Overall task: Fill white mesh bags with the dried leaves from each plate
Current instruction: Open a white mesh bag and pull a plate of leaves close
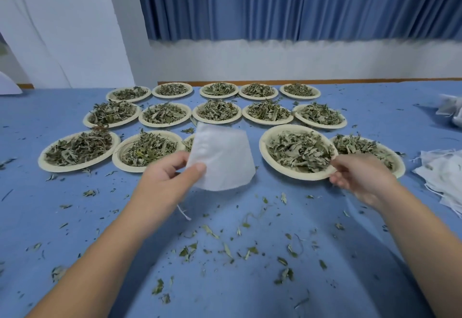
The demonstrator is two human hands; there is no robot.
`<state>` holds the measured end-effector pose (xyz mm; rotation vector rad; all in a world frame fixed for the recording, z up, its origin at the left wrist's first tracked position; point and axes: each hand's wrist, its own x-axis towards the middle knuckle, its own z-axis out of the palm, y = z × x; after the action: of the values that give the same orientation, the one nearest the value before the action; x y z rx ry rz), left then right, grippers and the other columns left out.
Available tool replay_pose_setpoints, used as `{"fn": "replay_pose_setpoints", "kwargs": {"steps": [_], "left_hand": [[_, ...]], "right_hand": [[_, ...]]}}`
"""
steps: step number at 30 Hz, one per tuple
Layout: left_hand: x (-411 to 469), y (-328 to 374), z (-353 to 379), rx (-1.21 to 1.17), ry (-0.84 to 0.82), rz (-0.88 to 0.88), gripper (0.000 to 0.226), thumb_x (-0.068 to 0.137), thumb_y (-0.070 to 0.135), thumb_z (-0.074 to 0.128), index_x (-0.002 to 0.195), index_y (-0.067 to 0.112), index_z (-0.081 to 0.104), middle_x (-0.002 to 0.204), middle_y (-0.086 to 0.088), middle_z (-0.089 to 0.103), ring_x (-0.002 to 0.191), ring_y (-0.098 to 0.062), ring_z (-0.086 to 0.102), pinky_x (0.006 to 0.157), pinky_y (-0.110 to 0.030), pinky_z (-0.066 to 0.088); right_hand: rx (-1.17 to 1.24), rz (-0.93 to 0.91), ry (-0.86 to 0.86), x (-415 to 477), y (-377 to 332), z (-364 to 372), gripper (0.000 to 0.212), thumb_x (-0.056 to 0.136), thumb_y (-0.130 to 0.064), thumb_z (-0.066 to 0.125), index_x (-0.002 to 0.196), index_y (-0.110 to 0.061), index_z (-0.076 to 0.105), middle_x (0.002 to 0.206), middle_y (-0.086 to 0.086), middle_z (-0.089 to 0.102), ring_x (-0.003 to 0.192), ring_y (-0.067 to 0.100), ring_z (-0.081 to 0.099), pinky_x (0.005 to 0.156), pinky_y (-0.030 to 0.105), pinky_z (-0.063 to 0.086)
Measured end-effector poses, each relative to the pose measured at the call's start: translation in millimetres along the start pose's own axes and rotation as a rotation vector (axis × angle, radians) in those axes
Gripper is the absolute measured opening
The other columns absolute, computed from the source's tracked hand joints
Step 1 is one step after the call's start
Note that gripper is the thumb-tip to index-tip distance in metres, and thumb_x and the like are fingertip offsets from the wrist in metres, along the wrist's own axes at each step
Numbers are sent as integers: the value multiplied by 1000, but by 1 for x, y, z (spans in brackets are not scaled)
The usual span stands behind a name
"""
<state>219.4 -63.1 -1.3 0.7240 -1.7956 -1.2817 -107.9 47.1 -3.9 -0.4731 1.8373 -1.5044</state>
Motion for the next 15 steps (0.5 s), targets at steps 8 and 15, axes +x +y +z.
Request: {"fn": "replay_pose_setpoints", "kwargs": {"steps": [8,15], "left_hand": [[32,47,15,-100,113,86,10,86,28,64,81,24,71,70,-12,49,39,-9,25,41,-21,25],[78,60,68,317,253,176,20,94,25,56,82,18,70,73,0,67,53,-10,50,56,-33,39]], "right_hand": [[-207,42,-407,-32,15,-34,11,87,10,51,89,11,62,45,14,48,29,14,44,26,17,31],[-324,51,-502,-37,19,-39,16,88,-5,63,99,7,63,50,18,56,32,17,51,30,17,36]]}}
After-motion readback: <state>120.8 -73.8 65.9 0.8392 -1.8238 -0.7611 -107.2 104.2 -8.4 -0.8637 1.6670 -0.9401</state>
